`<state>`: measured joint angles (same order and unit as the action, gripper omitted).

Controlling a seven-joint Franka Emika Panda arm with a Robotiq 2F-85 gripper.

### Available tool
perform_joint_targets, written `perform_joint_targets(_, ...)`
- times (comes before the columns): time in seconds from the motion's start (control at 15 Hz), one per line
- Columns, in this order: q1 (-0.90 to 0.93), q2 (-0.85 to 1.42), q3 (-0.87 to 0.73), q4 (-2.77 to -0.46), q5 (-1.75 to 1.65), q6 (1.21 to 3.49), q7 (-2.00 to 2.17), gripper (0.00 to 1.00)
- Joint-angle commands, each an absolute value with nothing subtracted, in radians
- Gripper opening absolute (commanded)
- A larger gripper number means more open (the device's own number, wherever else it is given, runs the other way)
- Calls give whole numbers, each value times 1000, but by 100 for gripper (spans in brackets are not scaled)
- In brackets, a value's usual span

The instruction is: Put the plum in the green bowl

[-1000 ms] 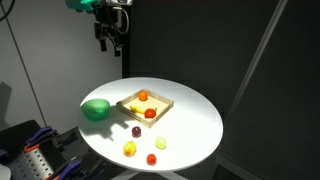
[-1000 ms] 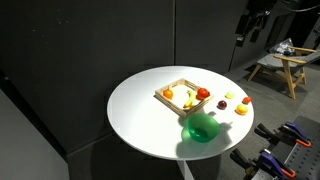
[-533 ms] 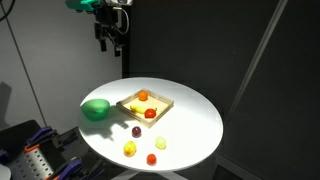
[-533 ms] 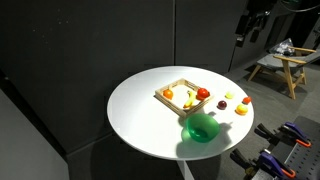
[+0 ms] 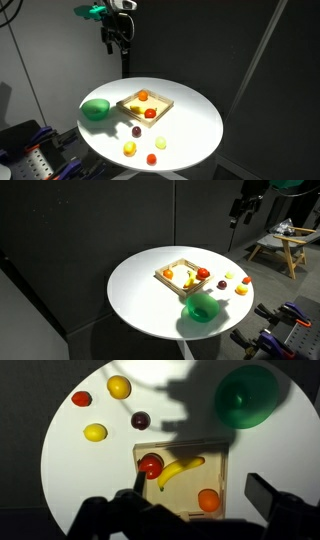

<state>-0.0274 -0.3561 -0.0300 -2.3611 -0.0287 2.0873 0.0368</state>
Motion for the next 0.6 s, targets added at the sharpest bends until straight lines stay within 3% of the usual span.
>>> perform_joint_targets(0.0,-35,-306,-52,-2348,-8,2137,8,100)
perform_joint_targets(0.53,-54,-180,-94,-2333,-9,2213,-7,100)
